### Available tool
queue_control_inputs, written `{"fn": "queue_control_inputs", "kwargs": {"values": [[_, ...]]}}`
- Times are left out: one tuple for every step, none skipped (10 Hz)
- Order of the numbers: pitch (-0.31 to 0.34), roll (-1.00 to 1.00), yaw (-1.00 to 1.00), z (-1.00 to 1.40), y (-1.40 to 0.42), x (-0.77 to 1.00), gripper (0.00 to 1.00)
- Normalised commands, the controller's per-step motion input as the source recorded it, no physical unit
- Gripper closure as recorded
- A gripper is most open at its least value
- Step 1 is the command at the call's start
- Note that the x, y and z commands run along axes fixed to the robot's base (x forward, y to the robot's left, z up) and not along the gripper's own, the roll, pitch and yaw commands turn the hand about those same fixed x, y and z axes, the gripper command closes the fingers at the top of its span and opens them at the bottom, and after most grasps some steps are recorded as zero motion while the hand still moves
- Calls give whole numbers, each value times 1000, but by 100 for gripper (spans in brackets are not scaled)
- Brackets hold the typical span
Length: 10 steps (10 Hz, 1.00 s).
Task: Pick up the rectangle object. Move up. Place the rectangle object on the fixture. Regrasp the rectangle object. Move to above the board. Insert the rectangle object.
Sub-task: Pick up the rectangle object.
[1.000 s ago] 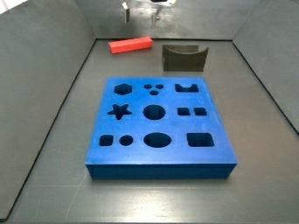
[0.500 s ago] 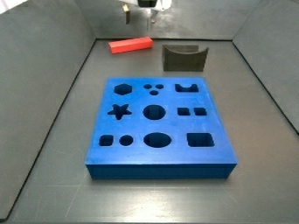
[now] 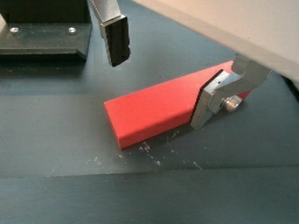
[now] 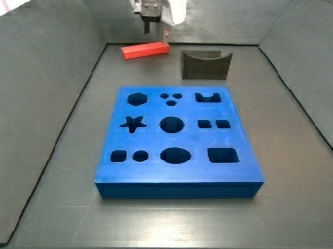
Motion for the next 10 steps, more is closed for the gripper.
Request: {"fn": "queue_control_inputs", "kwargs": {"values": [[-149, 0, -23, -294, 0, 0, 0], [-291, 0, -63, -520, 0, 0, 0], [-340, 0, -91, -563, 0, 0, 0], [-140, -14, -80, -251, 0, 51, 0], [-40, -14, -63, 0, 3, 0, 0], [-111, 0, -174, -377, 140, 0, 0], [-337, -97, -306, -600, 106, 0, 0], [-400, -263, -300, -494, 71, 0, 0], [-134, -243, -100, -14, 54, 20, 0], [-29, -111, 0, -106, 0, 0, 0]]}}
